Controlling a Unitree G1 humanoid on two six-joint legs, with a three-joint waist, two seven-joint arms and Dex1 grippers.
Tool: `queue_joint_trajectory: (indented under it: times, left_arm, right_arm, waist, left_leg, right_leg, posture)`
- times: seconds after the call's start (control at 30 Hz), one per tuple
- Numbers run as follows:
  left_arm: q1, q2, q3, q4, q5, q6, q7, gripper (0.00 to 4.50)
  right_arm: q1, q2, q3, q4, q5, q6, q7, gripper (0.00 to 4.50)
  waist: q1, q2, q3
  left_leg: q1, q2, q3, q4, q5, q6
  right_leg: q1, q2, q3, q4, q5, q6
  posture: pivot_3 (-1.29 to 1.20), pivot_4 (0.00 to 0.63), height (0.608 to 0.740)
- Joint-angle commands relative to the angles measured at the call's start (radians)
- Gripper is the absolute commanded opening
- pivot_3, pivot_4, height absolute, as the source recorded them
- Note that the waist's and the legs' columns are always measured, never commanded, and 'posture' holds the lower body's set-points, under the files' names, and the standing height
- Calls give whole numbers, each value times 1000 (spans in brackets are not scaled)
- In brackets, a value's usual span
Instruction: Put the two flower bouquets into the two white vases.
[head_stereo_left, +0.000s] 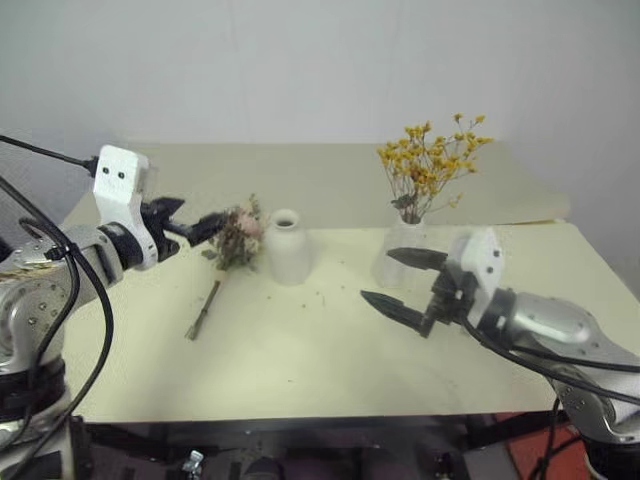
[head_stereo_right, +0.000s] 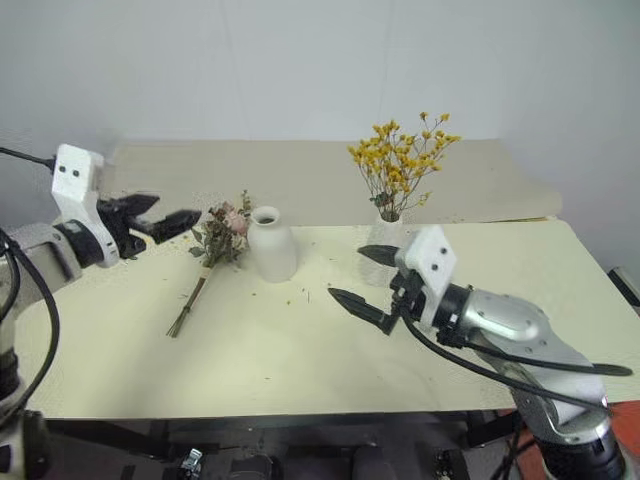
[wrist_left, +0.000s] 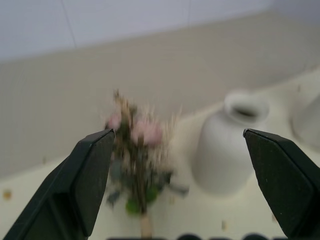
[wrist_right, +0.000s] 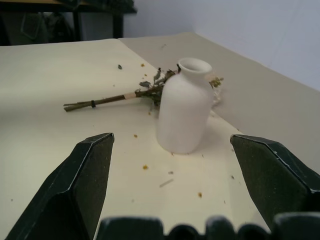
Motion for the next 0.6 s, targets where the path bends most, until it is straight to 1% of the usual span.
queue_joint_trajectory:
  times: [0.03,0.1,0.17,0.23,0.3,0.47,0.6]
  left_arm:
    - [-45,40,-56,19,26,129,32,4500]
    - [-94,51,-111,78,65,214,57,4500]
    - [-131,62,-147,132,90,258,52,4500]
    - [-169,71,-196,206,124,278,36,4500]
    - [-188,88,-247,253,148,258,-3,4500]
    - [-261,40,-328,417,206,244,-49,4500]
    - [-320,-13,-419,524,280,190,-75,4500]
  right_arm:
    - [-106,9,26,31,17,65,3,4396]
    - [-121,16,26,40,13,46,23,4396]
    - [-118,15,27,38,12,41,40,4396]
    - [-113,16,31,38,5,48,41,4396]
    - [-110,15,34,37,-1,55,42,4396]
    - [-121,21,25,29,22,97,31,4396]
    - [-130,34,10,18,41,127,19,4396]
  waist:
    - [6,0,0]
    - [15,-1,1]
    - [20,-1,1]
    - [18,-1,1]
    - [18,-1,1]
    - [18,-2,1]
    - [18,-2,1]
  left_leg:
    - [-1,-1,0,0,0,0]
    - [-2,0,0,0,0,0]
    - [-2,0,-1,0,0,0]
    - [-2,0,-1,0,0,0]
    - [-2,0,-1,0,0,0]
    - [-1,0,-1,0,0,0]
    - [-2,0,-1,0,0,0]
  right_leg:
    - [-1,-1,0,-1,0,0]
    - [-1,0,-1,0,0,0]
    - [-1,0,-2,0,0,0]
    - [-2,0,-2,0,0,0]
    - [-2,0,-2,0,0,0]
    - [-2,0,-2,1,0,0]
    - [-2,0,-2,1,0,0]
  posture:
    - [0,150,740]
    - [0,150,740]
    - [0,150,740]
    - [0,150,740]
    - [0,150,740]
    - [0,150,740]
    - [0,150,740]
